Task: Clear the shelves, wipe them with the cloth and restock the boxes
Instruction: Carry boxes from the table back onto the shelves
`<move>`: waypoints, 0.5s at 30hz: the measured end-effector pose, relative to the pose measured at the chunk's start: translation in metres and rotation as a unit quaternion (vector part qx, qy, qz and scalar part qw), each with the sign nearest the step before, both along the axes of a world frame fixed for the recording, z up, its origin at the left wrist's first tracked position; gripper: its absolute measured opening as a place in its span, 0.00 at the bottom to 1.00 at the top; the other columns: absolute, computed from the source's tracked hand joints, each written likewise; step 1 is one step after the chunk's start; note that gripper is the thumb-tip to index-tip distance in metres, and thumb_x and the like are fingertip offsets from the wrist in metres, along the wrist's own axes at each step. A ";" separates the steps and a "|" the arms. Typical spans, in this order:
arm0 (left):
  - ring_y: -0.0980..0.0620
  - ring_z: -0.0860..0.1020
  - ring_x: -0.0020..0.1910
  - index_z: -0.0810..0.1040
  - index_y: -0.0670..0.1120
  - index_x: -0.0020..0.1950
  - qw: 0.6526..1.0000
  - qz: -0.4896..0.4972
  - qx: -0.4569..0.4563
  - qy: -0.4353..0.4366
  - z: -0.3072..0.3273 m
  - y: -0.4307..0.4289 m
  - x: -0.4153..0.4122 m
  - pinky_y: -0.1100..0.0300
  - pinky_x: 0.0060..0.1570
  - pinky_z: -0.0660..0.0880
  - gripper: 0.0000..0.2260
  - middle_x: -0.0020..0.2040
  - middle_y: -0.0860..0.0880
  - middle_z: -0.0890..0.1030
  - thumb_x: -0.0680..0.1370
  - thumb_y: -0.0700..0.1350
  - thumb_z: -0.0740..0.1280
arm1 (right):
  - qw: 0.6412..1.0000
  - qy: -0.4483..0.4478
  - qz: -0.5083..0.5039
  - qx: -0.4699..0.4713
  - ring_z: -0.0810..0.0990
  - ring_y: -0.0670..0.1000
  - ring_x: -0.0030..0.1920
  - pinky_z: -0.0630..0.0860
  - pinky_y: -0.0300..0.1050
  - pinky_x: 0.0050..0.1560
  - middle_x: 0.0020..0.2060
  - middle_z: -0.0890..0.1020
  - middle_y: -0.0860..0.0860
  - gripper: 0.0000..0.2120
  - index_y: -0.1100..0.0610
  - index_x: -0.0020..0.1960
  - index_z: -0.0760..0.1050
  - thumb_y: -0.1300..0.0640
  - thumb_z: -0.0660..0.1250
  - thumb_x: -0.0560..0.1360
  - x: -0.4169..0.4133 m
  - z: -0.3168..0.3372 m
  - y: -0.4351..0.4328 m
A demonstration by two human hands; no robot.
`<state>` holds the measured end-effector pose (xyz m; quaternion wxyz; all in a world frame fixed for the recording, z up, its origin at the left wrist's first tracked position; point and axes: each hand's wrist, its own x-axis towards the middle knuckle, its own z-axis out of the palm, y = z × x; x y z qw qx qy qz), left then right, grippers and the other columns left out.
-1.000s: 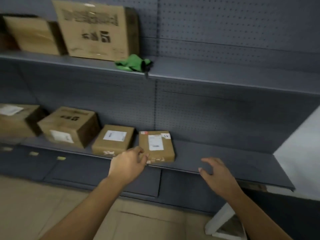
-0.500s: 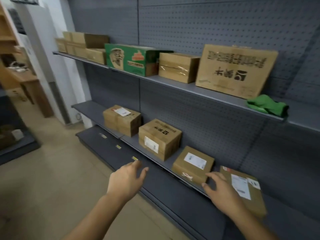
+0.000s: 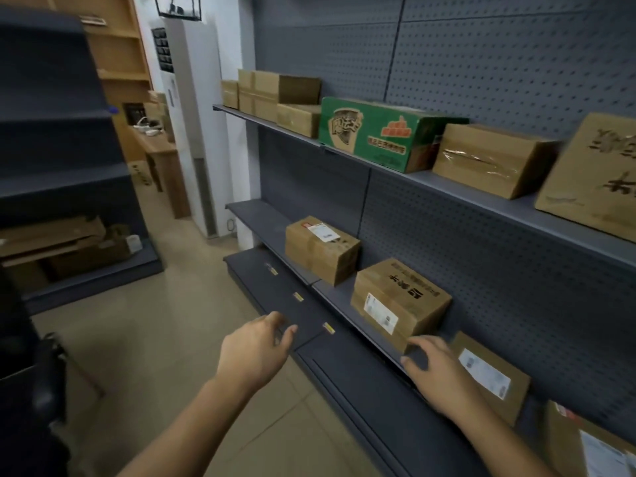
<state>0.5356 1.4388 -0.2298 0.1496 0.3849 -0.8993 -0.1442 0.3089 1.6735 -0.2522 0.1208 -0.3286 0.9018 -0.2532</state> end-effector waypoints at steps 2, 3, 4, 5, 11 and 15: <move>0.53 0.81 0.54 0.75 0.58 0.59 1.000 0.016 -0.006 -0.002 -0.001 -0.018 0.001 0.56 0.47 0.77 0.18 0.55 0.58 0.82 0.81 0.66 0.54 | 1.000 -0.001 0.011 -0.004 0.73 0.48 0.66 0.74 0.49 0.65 0.70 0.69 0.44 0.21 0.48 0.71 0.72 0.44 0.65 0.80 -0.006 0.001 -0.026; 0.53 0.81 0.54 0.75 0.58 0.59 1.000 0.025 -0.007 -0.005 -0.002 -0.028 0.001 0.56 0.47 0.77 0.18 0.55 0.58 0.82 0.81 0.66 0.54 | 1.000 0.002 0.018 -0.007 0.73 0.49 0.66 0.74 0.50 0.65 0.70 0.70 0.45 0.21 0.47 0.71 0.72 0.44 0.65 0.80 -0.009 0.001 -0.038; 0.53 0.81 0.54 0.75 0.57 0.59 0.999 0.034 -0.006 -0.008 -0.003 -0.036 0.000 0.56 0.46 0.77 0.18 0.56 0.58 0.82 0.81 0.65 0.54 | 1.000 0.004 0.025 -0.007 0.73 0.49 0.67 0.74 0.50 0.65 0.70 0.70 0.44 0.21 0.47 0.71 0.72 0.44 0.65 0.80 -0.012 0.001 -0.050; 0.53 0.81 0.54 0.75 0.57 0.60 0.999 0.041 -0.004 -0.010 -0.004 -0.044 -0.002 0.56 0.46 0.76 0.18 0.57 0.59 0.82 0.82 0.65 0.54 | 0.999 0.007 0.032 -0.005 0.72 0.48 0.67 0.74 0.50 0.65 0.70 0.70 0.44 0.21 0.47 0.71 0.72 0.44 0.65 0.80 -0.015 0.001 -0.062; 0.53 0.81 0.56 0.76 0.58 0.61 0.997 0.077 -0.008 -0.017 -0.005 -0.092 -0.025 0.57 0.45 0.75 0.18 0.58 0.58 0.82 0.82 0.65 0.54 | 0.997 0.014 0.071 -0.015 0.73 0.48 0.66 0.74 0.50 0.65 0.70 0.70 0.44 0.20 0.47 0.70 0.73 0.44 0.66 0.80 -0.057 0.001 -0.132; 0.54 0.80 0.55 0.75 0.58 0.63 0.994 0.107 -0.004 -0.025 -0.004 -0.123 -0.039 0.57 0.46 0.75 0.19 0.59 0.59 0.82 0.82 0.66 0.53 | 0.995 0.007 0.100 -0.005 0.73 0.49 0.64 0.74 0.48 0.61 0.70 0.69 0.45 0.20 0.47 0.70 0.72 0.45 0.66 0.80 -0.081 0.000 -0.183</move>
